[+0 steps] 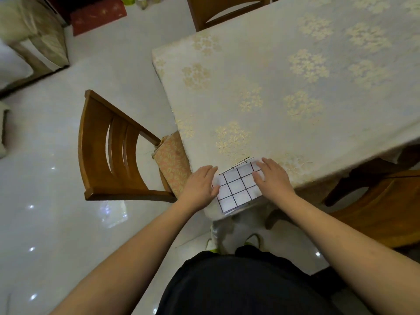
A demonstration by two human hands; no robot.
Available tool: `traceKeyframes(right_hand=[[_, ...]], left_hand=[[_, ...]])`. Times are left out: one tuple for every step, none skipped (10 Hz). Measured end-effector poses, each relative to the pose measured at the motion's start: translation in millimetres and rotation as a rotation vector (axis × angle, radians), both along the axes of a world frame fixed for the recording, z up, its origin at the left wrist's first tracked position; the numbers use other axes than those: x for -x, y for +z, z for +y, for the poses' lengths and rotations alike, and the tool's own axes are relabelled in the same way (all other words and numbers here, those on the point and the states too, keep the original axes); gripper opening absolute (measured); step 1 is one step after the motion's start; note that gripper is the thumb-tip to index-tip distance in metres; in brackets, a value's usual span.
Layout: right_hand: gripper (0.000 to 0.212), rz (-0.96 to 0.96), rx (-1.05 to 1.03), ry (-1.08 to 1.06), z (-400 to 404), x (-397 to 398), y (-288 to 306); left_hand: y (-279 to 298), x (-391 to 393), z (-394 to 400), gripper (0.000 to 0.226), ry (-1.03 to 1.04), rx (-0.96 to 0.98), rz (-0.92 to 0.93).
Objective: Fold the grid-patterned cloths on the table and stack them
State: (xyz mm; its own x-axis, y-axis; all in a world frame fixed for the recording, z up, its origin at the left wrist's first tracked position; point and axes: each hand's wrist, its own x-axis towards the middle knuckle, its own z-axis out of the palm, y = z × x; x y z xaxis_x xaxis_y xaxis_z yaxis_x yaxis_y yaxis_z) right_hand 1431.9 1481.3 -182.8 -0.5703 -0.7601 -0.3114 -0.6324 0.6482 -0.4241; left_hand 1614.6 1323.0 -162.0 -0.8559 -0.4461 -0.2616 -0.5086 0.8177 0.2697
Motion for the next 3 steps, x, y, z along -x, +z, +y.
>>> traceKeyframes(right_hand=[[0.045, -0.072, 0.010, -0.014, 0.3, -2.6, 19.6], [0.047, -0.147, -0.040, -0.037, -2.0, -8.0, 42.5], [0.052, -0.110, -0.155, -0.020, -6.8, -17.5, 56.9]], left_hand=[[35.2, 6.3, -23.6, 0.056, 0.134, -0.098, -0.103], [59.3, 2.9, -39.1, 0.053, 0.120, -0.062, -0.170], [68.5, -7.3, -36.9, 0.054, 0.036, -0.019, -0.172]])
